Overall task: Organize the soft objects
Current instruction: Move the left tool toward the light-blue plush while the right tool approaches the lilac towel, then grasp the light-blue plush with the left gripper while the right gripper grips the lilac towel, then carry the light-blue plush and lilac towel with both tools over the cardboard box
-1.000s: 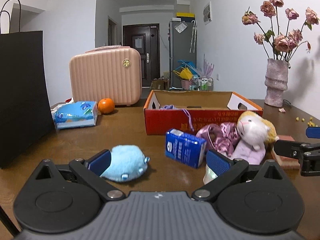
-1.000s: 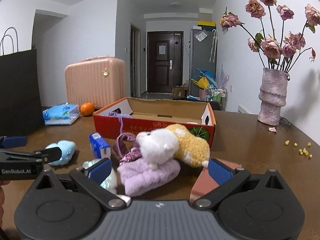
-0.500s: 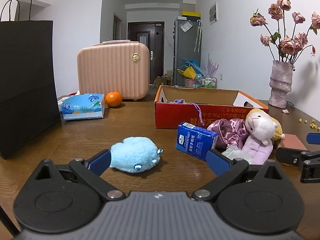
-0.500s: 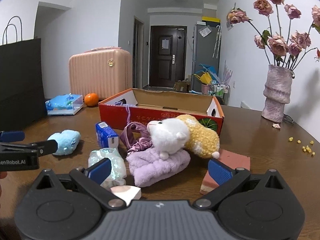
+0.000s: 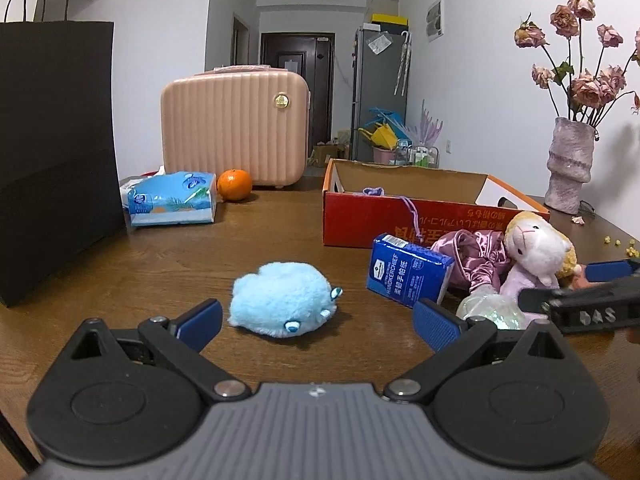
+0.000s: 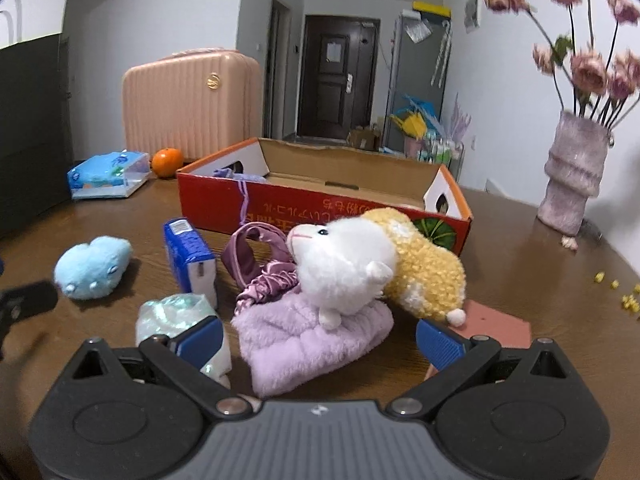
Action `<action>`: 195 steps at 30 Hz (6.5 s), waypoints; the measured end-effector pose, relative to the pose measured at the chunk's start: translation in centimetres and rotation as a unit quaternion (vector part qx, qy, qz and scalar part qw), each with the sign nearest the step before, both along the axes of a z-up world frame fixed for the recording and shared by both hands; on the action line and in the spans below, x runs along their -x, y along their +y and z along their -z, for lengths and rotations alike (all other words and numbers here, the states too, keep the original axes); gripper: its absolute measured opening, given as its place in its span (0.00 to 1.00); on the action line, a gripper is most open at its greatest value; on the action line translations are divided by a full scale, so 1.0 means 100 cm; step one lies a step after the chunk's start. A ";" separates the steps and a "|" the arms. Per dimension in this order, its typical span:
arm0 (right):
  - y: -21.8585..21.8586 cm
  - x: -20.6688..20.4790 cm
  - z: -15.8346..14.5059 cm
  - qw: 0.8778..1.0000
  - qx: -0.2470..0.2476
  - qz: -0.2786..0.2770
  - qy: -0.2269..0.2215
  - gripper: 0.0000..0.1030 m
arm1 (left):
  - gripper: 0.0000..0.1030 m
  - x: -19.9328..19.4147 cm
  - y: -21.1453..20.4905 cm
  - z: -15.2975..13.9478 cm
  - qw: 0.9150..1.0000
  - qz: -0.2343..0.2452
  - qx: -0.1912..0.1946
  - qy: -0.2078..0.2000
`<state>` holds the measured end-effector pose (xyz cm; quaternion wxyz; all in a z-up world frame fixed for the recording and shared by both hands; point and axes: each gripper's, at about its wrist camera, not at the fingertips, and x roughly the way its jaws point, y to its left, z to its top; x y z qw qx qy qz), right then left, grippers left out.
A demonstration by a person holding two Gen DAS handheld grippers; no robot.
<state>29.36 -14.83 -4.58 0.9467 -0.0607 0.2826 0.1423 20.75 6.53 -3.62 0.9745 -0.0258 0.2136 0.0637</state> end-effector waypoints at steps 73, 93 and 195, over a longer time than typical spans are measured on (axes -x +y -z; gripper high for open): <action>-0.050 0.028 -0.009 0.984 -0.116 0.076 -0.115 0.30 | 1.00 -0.087 0.037 0.006 0.994 0.033 -0.041 0.096; -0.046 0.002 0.001 0.990 -0.093 0.052 -0.088 0.30 | 0.84 -0.126 0.048 0.038 0.986 0.046 0.000 0.158; -0.041 -0.130 -0.071 0.993 -0.063 0.006 -0.105 0.31 | 0.77 -0.175 -0.019 -0.066 0.998 0.036 0.021 -0.038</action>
